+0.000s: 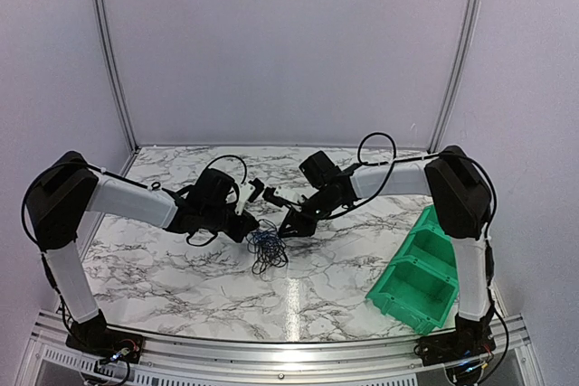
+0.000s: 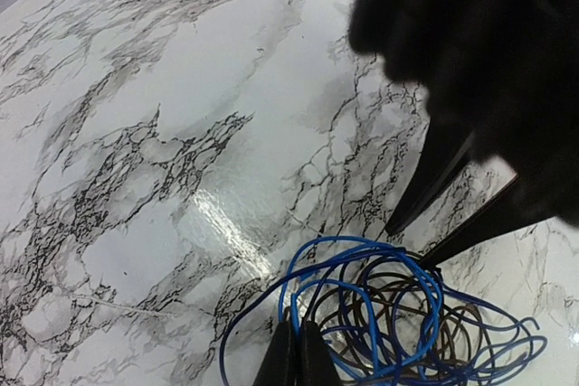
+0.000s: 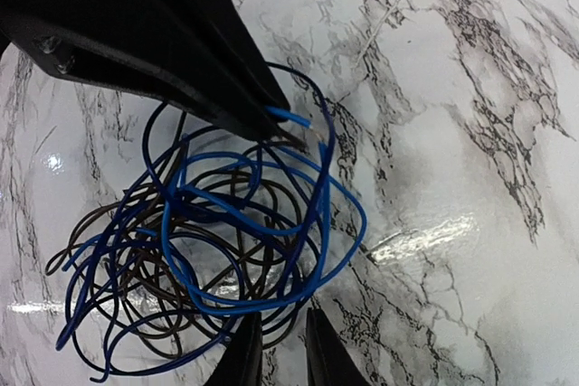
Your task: Untangle the cables
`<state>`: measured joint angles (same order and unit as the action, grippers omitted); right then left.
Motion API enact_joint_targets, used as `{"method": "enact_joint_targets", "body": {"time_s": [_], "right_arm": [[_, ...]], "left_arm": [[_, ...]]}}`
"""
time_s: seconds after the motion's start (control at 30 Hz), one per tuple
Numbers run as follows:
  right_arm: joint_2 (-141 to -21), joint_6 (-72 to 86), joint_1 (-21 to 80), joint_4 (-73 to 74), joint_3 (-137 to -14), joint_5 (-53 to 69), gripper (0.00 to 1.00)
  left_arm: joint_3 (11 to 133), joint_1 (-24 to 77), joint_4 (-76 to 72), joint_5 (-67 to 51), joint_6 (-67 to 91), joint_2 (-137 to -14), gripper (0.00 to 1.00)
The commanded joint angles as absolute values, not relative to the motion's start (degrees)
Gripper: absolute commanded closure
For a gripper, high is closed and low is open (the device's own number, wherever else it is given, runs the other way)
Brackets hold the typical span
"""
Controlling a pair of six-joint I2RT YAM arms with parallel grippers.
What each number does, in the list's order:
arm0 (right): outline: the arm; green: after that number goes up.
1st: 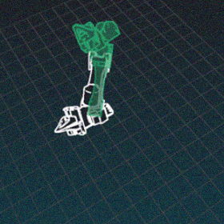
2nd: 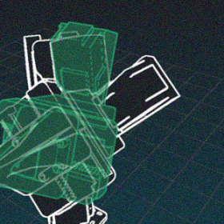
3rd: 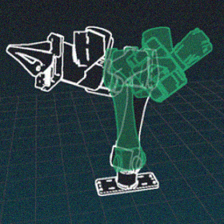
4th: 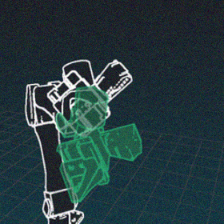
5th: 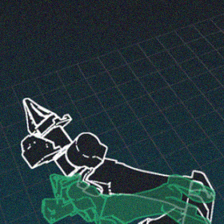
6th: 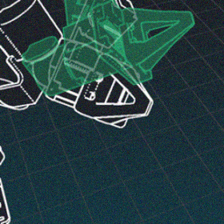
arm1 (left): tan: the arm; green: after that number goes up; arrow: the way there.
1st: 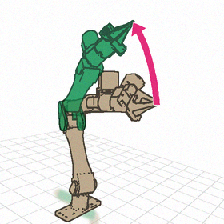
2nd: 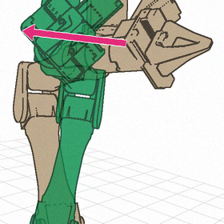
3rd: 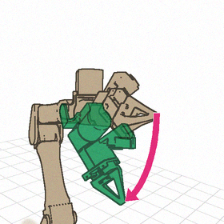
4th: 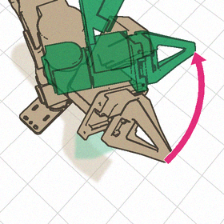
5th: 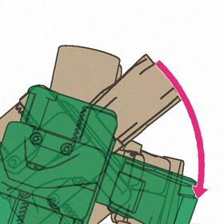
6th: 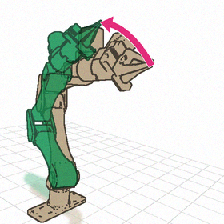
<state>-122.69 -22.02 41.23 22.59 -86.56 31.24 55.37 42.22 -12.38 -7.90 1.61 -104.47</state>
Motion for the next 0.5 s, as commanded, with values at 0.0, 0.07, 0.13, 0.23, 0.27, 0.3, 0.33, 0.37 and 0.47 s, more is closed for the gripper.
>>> {"method": "enact_joint_targets", "body": {"time_s": [0.0, 0.07, 0.13, 0.23, 0.27, 0.3, 0.33, 0.37, 0.47], "right_arm": [[-124.1, -21.4, 41.1, 21.6, -87.4, 32.4, 0.84], [-124.5, -21.5, 41.1, 21.7, -87.2, 32.5, 0.89], [-124.8, -21.4, 41.0, 21.6, -87.1, 32.5, 0.91], [-125.4, -21.2, 41.0, 21.5, -87.1, 32.6, 0.92], [-125.6, -21.1, 41.0, 21.6, -87.0, 32.6, 0.93], [-125.9, -20.9, 41.0, 21.6, -87.0, 32.6, 0.93], [-126.2, -20.9, 41.0, 21.7, -87.1, 32.6, 0.93], [-126.4, -20.9, 41.0, 21.8, -87.1, 32.5, 0.93], [-126.4, -21.2, 40.9, 22.5, -87.3, 32.3, 0.94]], "left_arm": [[53.9, 42.5, -14.7, -6.2, 2.8, -99.1, 0.99], [52.6, 42.4, -14.7, -6.7, 4.1, -94.9, 1.00], [51.5, 42.4, -14.7, -6.9, 5.3, -91.0, 1.00], [49.8, 42.4, -14.7, -6.5, 7.0, -85.3, 1.00], [49.4, 42.5, -14.6, -6.5, 7.5, -83.4, 1.00], [49.2, 42.5, -14.6, -6.4, 8.0, -81.7, 1.00], [48.9, 42.5, -14.6, -6.2, 8.7, -80.1, 1.00], [48.8, 42.5, -14.6, -6.3, 9.2, -78.6, 1.00], [48.9, 42.4, -14.6, -6.0, 10.9, -75.0, 1.00]]}}
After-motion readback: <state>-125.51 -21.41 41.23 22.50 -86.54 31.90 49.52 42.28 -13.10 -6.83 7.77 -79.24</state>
